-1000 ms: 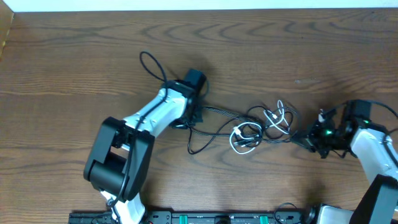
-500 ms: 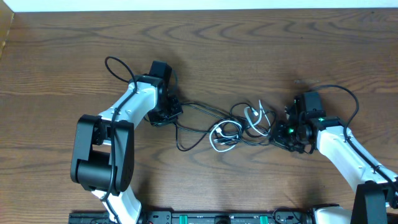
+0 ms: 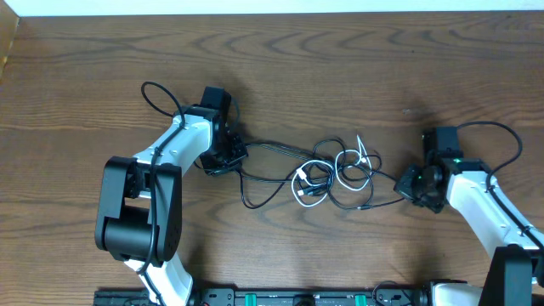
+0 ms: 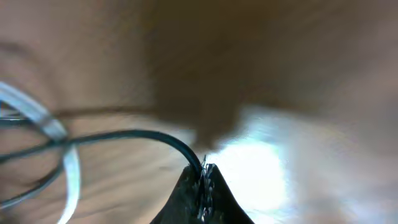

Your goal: Untangle cables

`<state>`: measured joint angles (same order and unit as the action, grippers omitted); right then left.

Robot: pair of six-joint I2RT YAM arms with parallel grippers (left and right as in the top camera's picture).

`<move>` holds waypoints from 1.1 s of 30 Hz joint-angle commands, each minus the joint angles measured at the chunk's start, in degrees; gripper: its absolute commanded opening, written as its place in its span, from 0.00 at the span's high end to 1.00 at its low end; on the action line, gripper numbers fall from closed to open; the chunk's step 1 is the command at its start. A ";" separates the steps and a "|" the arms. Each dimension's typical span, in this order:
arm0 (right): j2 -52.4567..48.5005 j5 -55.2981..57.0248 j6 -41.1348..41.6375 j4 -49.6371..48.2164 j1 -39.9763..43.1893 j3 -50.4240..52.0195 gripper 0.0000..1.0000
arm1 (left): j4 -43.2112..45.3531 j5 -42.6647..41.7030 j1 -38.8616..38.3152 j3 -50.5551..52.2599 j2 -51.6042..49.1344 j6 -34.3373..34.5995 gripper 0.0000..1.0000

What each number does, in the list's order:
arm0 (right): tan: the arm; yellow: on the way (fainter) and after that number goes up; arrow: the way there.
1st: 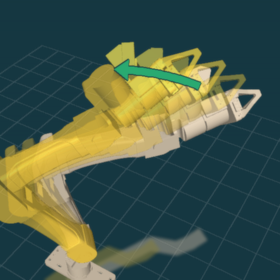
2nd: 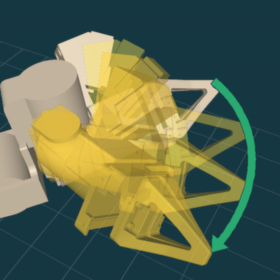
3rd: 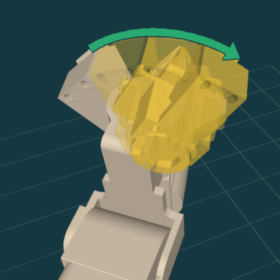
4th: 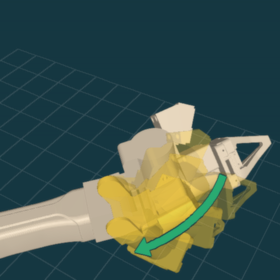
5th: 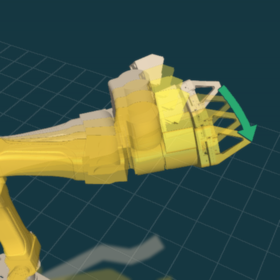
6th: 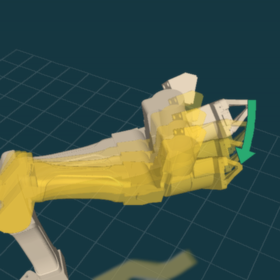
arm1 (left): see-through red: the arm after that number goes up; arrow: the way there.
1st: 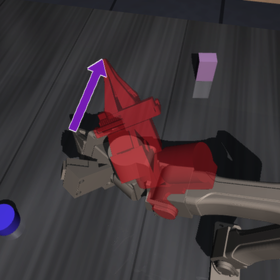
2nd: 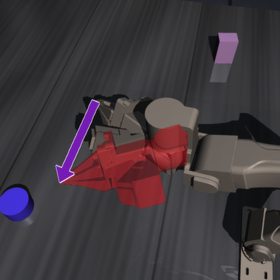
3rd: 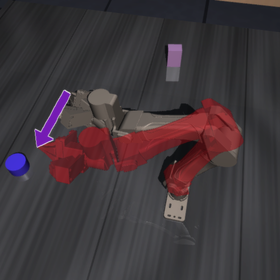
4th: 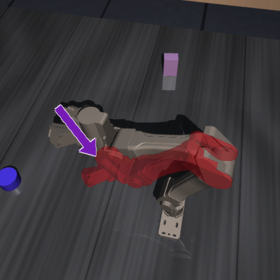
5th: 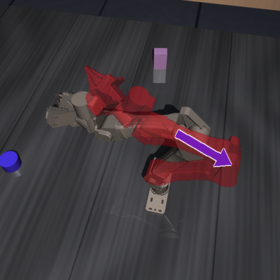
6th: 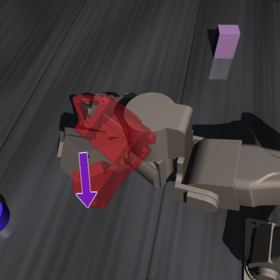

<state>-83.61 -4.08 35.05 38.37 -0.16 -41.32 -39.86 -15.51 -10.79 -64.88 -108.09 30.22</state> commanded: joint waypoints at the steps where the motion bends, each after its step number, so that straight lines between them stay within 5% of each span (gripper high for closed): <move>1: 0.24 -20.94 -7.65 -4.07 3.10 -2.84 0.99 | -0.02 -0.57 0.85 0.70 0.50 -0.26 0.93; 7: 0.24 -28.02 -18.03 -4.66 5.86 -2.82 0.99 | 0.00 -0.57 0.85 0.70 0.50 -0.59 0.93; 12: 0.24 -17.77 -27.06 1.36 5.86 -2.82 0.99 | 0.04 -0.57 0.85 0.70 0.50 -0.57 0.93; 19: 0.24 6.43 -20.83 -1.40 5.86 -2.82 0.98 | 0.04 -0.57 0.85 0.70 0.50 -0.57 0.93; 24: 0.24 5.38 -19.39 -7.78 5.64 -2.82 0.80 | 0.07 -0.59 0.85 0.70 0.50 -0.57 0.92; 27: 0.24 -3.48 -21.24 -13.31 5.64 -2.82 0.41 | 0.07 -1.29 0.85 0.70 0.50 -0.59 0.92; 33: 2.99 -28.17 -23.52 -16.41 5.07 -9.64 0.41 | 0.26 -2.05 0.85 0.70 0.50 -0.59 0.93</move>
<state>-83.57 -17.19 12.82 20.69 5.45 -45.39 -39.66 -16.88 -10.28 -64.84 -108.09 30.00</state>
